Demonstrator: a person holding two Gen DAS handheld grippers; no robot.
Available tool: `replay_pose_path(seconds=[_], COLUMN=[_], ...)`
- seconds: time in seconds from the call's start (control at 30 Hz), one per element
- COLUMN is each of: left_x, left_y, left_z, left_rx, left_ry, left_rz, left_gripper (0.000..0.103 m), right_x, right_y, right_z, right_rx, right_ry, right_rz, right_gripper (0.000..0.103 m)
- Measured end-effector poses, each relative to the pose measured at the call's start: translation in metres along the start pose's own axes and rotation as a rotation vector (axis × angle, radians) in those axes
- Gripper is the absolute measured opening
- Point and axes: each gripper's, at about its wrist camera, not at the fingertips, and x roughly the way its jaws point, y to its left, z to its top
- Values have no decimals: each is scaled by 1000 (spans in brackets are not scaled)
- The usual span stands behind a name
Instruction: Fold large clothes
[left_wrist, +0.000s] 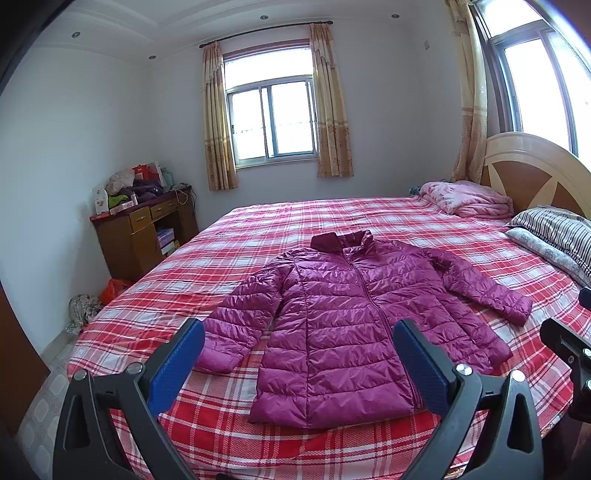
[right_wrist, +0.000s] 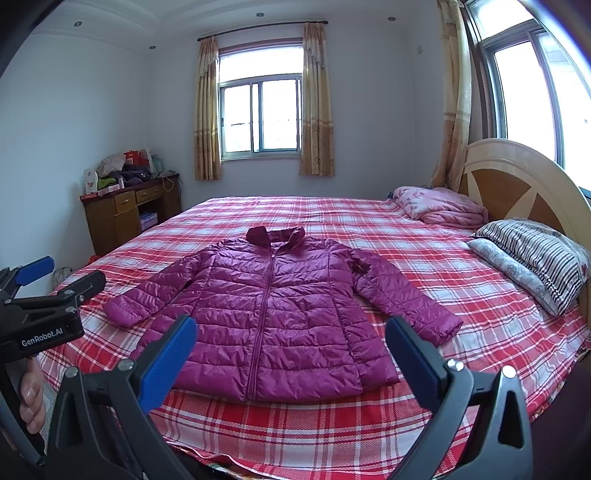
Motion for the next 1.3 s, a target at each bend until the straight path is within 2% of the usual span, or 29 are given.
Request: replay_pose_path(seconds=[1.3], left_x=[1], left_y=[12], left_z=[5], left_rx=[-18], left_ry=[-17], left_rz=[31], left_gripper=[102], right_x=[3], right_y=[4], right_z=[-2], right_rx=[4], right_ry=[25], right_rz=[12], right_gripper=[103])
